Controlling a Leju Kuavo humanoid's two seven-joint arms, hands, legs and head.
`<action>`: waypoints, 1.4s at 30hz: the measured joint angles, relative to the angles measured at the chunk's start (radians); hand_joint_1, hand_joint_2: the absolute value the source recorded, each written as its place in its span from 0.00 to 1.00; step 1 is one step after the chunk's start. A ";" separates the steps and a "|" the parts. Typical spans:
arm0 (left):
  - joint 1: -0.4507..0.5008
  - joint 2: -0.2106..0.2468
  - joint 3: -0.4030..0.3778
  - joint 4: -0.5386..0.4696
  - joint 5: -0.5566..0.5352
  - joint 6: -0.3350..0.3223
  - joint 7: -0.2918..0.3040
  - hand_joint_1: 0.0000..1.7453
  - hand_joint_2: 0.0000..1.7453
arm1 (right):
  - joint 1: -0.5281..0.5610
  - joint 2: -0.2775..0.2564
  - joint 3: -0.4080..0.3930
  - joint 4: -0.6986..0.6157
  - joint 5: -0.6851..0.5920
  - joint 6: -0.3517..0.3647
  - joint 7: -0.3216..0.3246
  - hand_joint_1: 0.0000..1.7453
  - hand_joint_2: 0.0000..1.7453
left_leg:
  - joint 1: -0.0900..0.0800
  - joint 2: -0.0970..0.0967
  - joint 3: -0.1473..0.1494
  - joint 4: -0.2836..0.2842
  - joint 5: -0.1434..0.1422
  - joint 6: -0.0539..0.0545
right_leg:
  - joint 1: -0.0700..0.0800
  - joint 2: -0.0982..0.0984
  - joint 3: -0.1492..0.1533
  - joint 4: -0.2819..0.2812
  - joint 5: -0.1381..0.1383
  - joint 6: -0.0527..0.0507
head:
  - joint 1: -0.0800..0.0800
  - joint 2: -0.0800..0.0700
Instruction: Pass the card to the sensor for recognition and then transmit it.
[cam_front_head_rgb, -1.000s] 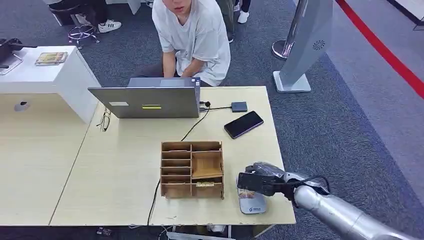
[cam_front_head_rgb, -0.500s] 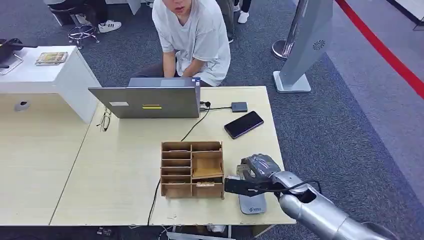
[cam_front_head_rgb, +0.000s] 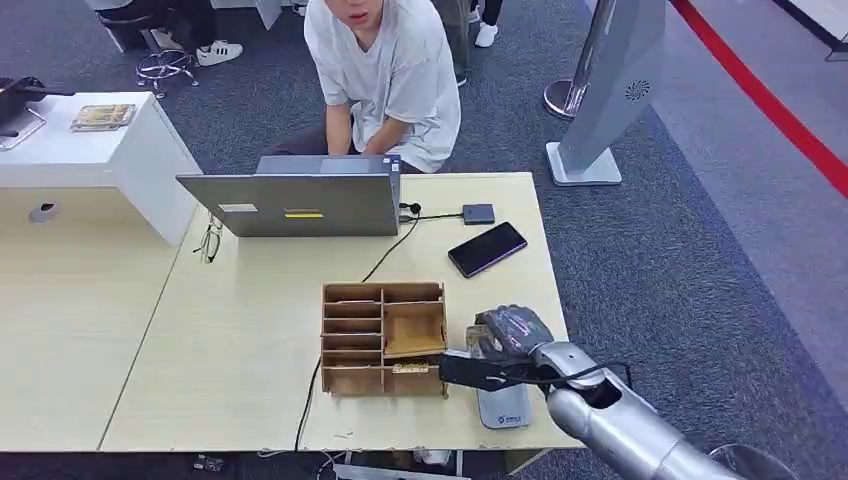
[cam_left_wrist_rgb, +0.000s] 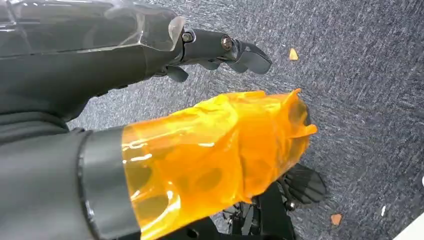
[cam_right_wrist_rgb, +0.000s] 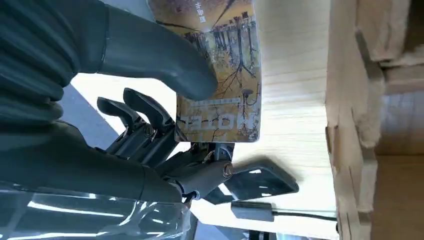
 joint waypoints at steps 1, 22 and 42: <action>0.000 0.000 0.000 0.000 0.000 0.000 0.000 0.00 0.00 | 0.001 0.004 -0.003 0.000 0.007 0.001 -0.001 1.00 1.00 | 0.000 0.000 0.000 0.000 0.000 0.000 | 0.000 0.000 0.000 0.000 0.000 0.000 | 0.000 0.000; -0.001 -0.003 0.000 0.001 0.000 0.001 0.008 0.00 0.00 | 0.055 0.082 -0.085 -0.042 0.155 -0.135 -0.027 1.00 1.00 | 0.000 -0.001 -0.001 0.000 0.000 0.000 | 0.000 0.000 0.000 0.000 0.000 0.000 | 0.000 0.000; -0.010 -0.011 0.031 0.001 0.000 -0.024 -0.015 0.00 0.00 | 0.290 0.347 -0.391 -0.396 0.355 -0.687 -0.420 1.00 1.00 | 0.000 -0.001 -0.002 0.000 0.000 0.000 | 0.000 0.000 -0.002 0.000 -0.001 0.000 | 0.000 0.000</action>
